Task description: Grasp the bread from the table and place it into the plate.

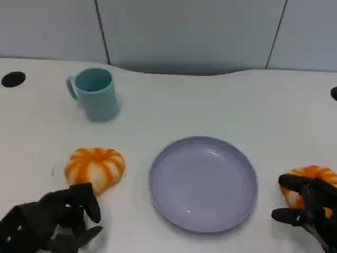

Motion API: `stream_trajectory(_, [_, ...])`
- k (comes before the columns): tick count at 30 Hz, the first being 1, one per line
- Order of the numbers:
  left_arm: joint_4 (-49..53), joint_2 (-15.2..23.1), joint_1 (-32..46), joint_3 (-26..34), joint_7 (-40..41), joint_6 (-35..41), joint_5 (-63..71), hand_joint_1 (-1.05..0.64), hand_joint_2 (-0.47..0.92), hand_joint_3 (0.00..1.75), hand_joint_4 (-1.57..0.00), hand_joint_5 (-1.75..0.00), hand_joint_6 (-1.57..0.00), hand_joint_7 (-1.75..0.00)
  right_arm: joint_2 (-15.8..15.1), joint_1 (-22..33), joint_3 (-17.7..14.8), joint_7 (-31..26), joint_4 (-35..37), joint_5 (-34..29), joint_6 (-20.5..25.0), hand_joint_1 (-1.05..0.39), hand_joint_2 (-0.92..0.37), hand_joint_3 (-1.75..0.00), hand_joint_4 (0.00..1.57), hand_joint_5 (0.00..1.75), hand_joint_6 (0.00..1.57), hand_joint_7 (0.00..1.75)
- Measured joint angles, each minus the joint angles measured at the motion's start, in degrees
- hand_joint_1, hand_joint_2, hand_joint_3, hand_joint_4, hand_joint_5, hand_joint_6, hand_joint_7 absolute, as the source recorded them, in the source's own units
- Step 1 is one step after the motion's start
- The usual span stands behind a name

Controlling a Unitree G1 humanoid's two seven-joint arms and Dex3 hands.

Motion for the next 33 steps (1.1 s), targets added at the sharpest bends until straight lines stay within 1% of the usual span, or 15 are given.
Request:
stream_trajectory(4, [1.07, 0.12, -0.09, 0.04, 0.01, -1.4, 0.12, -0.31, 0.45, 0.87, -0.79, -1.75, -0.54, -1.75, 0.0, 0.28, 0.19, 0.46, 0.31, -0.07, -0.79, -0.29, -0.92, -0.4, 0.56, 0.99, 0.58, 0.64])
stream_trajectory(13, [-0.12, 0.21, 0.01, 0.04, 0.05, 0.37, -0.02, -0.27, 0.46, 0.85, -0.79, -1.75, -0.54, -1.75, 0.04, 0.3, 0.1, 0.43, 0.06, 0.15, -0.57, -0.28, -0.92, -0.38, 0.55, 0.99, 0.58, 0.64])
stream_trajectory(17, [-0.17, 0.21, 0.01, 0.06, 0.26, 0.2, 0.16, -0.27, 0.48, 0.84, -0.76, -1.75, -0.53, -1.75, 0.09, 0.25, 0.11, 0.39, 0.06, 0.11, -0.54, -0.28, -0.92, -0.4, 0.54, 0.99, 0.58, 0.64])
stream_trajectory(19, [-0.94, 0.14, 0.44, 0.3, 0.29, 0.24, -0.12, -0.26, 0.54, 0.76, -0.72, -1.75, -0.5, -1.75, 0.08, 0.26, 0.23, 0.35, 0.04, -0.07, -0.54, -0.29, -0.92, -0.39, 0.54, 0.99, 0.58, 0.65])
stream_trajectory(20, [-1.44, 0.03, 0.84, 0.52, 0.19, -0.31, -0.53, -0.27, 0.6, 0.68, -0.72, -1.75, -0.5, -1.75, 0.08, 0.29, 0.34, 0.26, -0.04, -0.14, -0.53, -0.28, -0.92, -0.39, 0.54, 0.99, 0.57, 0.64])
stream_trajectory(22, [-3.24, -0.07, 1.54, 0.8, 0.14, -1.72, -0.99, -0.27, 0.64, 0.61, -0.71, -1.75, -0.49, -1.75, 0.09, 0.34, 0.6, 0.16, -0.25, -0.21, -0.53, -0.28, -0.92, -0.39, 0.54, 0.99, 0.57, 0.64])
stream_trajectory(23, [-4.23, -0.07, 1.6, 0.99, 0.14, -2.21, -1.04, -0.25, 0.68, 0.54, -0.71, -1.75, -0.48, -1.75, 0.09, 0.33, 0.8, 0.16, -0.3, -0.21, -0.53, -0.28, -0.92, -0.4, 0.54, 1.0, 0.57, 0.64])
stream_trajectory(26, [-6.56, 0.12, 0.61, 1.83, 0.14, -4.69, -1.04, -0.29, 0.75, 0.45, -0.67, -1.75, -0.41, -1.75, 0.1, 0.33, 1.39, 0.14, -0.35, -0.28, -0.54, -0.28, -0.92, -0.41, 0.54, 0.99, 0.58, 0.65])
stream_trajectory(27, [-7.46, 0.5, -0.33, 1.92, 0.15, -5.78, -0.77, -0.32, 0.78, 0.41, -0.64, -1.75, -0.37, -1.75, 0.11, 0.32, 1.53, 0.11, -0.35, -0.29, -0.54, -0.28, -0.92, -0.4, 0.54, 0.99, 0.58, 0.65])
stream_trajectory(28, [-8.36, 1.21, -1.44, 1.96, 0.57, -7.28, 0.54, -0.37, 0.83, 0.28, -0.52, -1.75, -0.3, -1.75, 0.14, 0.34, 1.62, 0.08, -0.36, -0.28, -0.54, -0.28, -0.92, -0.4, 0.54, 0.99, 0.58, 0.65])
stream_trajectory(30, [-11.7, 4.31, -3.73, 1.76, 2.25, -8.38, 7.15, -0.39, 0.87, 0.16, -0.43, -1.75, -0.24, -1.75, 0.17, 0.35, 1.73, -0.04, -0.44, -0.24, -0.54, -0.28, -0.92, -0.4, 0.54, 0.99, 0.58, 0.65])
stream_trajectory(31, [-13.46, 5.89, -4.82, 1.71, 2.96, -8.36, 9.94, -0.42, 0.88, 0.12, -0.37, -1.73, -0.2, -1.71, 0.17, 0.39, 1.72, -0.14, -0.47, -0.22, -0.54, -0.28, -0.92, -0.4, 0.54, 0.99, 0.58, 0.65])
stream_trajectory(32, [-15.15, 7.19, -5.71, 1.71, 3.58, -8.25, 11.85, -0.48, 0.9, 0.08, -0.27, -1.67, -0.2, -1.52, 0.18, 0.41, 1.71, -0.25, -0.5, -0.19, -0.53, -0.28, -0.92, -0.4, 0.54, 0.99, 0.58, 0.65])
stream_trajectory(33, [-17.19, 8.23, -6.21, 1.59, 4.09, -7.66, 14.52, -0.52, 0.91, 0.05, -0.22, -1.56, -0.23, -1.31, 0.18, 0.43, 1.7, -0.38, -0.56, -0.18, -0.4, -0.28, -0.92, -0.4, 0.54, 0.99, 0.58, 0.65])
